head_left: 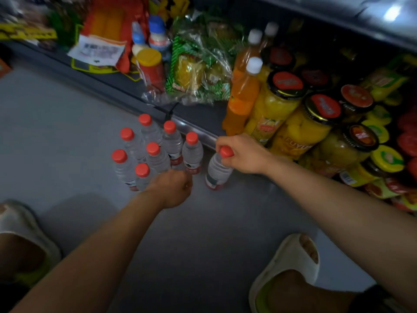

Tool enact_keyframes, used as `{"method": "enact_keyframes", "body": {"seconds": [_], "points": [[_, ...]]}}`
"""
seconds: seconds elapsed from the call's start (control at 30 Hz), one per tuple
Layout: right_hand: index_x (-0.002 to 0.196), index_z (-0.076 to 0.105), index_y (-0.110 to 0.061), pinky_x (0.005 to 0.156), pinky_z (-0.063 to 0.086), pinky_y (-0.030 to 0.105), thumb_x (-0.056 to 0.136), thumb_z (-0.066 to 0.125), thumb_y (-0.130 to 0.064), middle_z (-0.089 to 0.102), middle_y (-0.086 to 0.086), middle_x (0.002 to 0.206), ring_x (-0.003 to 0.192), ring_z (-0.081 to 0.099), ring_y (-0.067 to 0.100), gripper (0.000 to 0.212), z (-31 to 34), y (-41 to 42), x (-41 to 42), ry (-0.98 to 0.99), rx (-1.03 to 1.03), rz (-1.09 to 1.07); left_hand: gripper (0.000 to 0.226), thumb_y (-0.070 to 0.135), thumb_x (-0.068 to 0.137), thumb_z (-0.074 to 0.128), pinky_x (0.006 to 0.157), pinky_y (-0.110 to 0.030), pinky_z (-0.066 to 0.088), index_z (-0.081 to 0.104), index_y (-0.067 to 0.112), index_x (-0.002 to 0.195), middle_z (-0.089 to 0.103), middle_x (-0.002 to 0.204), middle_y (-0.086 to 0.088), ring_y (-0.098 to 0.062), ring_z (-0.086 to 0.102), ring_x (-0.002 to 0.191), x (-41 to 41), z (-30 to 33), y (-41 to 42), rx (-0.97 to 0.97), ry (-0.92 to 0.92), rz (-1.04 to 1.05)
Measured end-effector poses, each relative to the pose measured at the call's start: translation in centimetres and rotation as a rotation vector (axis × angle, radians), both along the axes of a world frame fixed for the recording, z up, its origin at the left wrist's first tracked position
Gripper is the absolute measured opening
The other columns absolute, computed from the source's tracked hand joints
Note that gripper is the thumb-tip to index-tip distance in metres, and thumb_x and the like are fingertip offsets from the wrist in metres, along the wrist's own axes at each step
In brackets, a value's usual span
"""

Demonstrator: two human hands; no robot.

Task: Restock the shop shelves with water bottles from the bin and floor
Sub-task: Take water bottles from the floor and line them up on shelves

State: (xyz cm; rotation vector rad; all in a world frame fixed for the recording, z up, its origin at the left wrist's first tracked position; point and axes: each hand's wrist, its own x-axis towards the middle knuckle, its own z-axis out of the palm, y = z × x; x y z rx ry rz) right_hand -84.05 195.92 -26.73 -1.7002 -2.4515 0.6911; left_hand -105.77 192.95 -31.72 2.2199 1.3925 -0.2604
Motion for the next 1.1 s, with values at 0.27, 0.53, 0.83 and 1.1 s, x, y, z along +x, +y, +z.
{"method": "enact_keyframes", "body": {"seconds": [0.27,0.53,0.83,1.1], "points": [[0.090,0.059,-0.018,0.059,0.037,0.028,0.076,0.067,-0.020,0.056,-0.003,0.076,0.071,0.050,0.015,0.016,10.8,-3.4,1.1,-0.014,0.103,0.085,0.022,0.022,0.089,0.051,0.086,-0.040,0.050,0.066,0.018,0.105,0.066,0.113,-0.008,-0.030,0.060,0.103,0.2,8.5,-0.9,0.175,-0.064,0.010],[0.084,0.060,-0.018,0.062,0.041,0.032,0.078,0.066,-0.028,0.057,-0.003,0.069,0.068,0.053,0.018,0.014,21.9,-5.6,0.5,-0.078,0.346,0.084,0.018,0.026,0.088,0.054,0.084,-0.039,0.051,0.066,0.022,0.101,0.067,0.109,-0.007,-0.031,0.061,0.103,0.5,18.2,-2.1,0.382,-0.146,-0.033],[0.066,0.058,-0.004,0.051,0.032,0.028,0.078,0.068,-0.030,0.050,0.004,0.059,0.053,0.041,0.013,0.031,35.5,-4.9,1.0,0.097,0.652,-0.197,0.012,0.025,0.087,0.058,0.086,-0.039,0.051,0.068,0.023,0.095,0.069,0.102,-0.004,-0.027,0.063,0.098,1.6,32.2,0.2,0.612,-0.235,-0.050],[0.059,0.057,-0.007,0.056,0.046,0.036,0.075,0.063,-0.039,0.054,0.006,0.058,0.057,0.053,0.023,0.036,42.5,-1.0,2.3,0.051,0.897,-0.443,0.015,0.023,0.092,0.057,0.083,-0.040,0.053,0.068,0.017,0.101,0.068,0.099,-0.003,-0.024,0.063,0.092,4.0,39.5,4.0,0.721,-0.345,-0.070]]}}
